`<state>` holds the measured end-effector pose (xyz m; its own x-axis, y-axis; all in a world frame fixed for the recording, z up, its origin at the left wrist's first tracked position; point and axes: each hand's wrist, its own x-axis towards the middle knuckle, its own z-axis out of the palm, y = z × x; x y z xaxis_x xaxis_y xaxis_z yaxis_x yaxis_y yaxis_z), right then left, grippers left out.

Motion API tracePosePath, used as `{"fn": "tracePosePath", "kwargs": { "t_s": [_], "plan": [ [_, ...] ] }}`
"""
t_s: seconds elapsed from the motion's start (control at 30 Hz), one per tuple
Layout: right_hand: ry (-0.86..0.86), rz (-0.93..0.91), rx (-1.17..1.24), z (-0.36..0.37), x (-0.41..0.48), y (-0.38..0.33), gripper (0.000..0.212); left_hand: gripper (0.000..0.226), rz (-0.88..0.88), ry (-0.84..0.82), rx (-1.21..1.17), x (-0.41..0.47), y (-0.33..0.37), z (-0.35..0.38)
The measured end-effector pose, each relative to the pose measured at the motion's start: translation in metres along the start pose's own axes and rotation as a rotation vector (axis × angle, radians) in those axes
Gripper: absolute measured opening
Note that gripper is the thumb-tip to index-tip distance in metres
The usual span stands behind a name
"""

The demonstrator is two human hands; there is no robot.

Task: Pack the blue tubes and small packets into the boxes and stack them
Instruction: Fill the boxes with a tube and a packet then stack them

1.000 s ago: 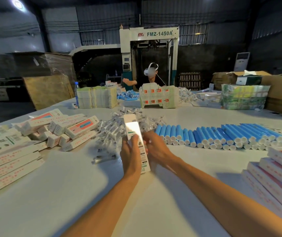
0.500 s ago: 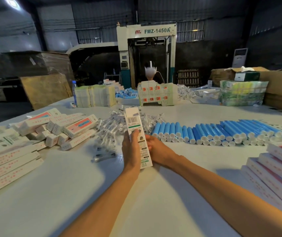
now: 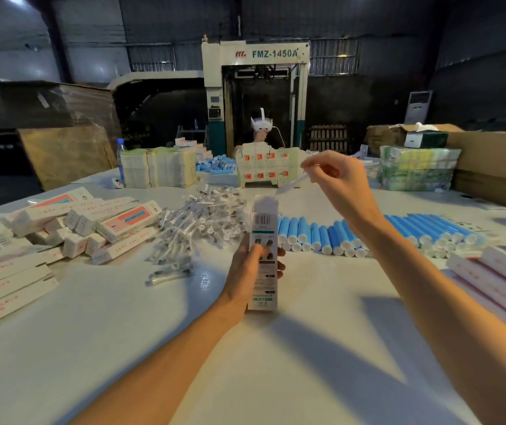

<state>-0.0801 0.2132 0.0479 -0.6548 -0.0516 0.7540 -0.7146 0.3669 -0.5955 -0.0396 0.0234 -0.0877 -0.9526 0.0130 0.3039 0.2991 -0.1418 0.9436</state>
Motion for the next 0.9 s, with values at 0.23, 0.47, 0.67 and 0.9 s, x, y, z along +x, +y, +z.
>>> {"fn": "tracePosePath", "kwargs": {
  "t_s": [0.23, 0.47, 0.67, 0.9],
  "plan": [
    [-0.334, 0.058, 0.000, 0.024, 0.008, -0.007, 0.027, 0.029, 0.008, -0.038, 0.021, -0.003, -0.001, 0.002],
    [-0.337, -0.082, -0.148, 0.052, -0.015, 0.002, 0.009, 0.028, 0.003, -0.035, -0.001, -0.001, -0.001, 0.001],
    [-0.077, 0.064, 0.028, 0.056, -0.064, 0.026, 0.024, 0.038, 0.014, -0.002, 0.025, -0.001, -0.001, 0.002],
    [-0.249, 0.262, 0.361, 0.067, -0.105, 0.035, 0.053, 0.078, 0.198, -0.040, 0.063, -0.001, -0.002, 0.002]
  ]
}}
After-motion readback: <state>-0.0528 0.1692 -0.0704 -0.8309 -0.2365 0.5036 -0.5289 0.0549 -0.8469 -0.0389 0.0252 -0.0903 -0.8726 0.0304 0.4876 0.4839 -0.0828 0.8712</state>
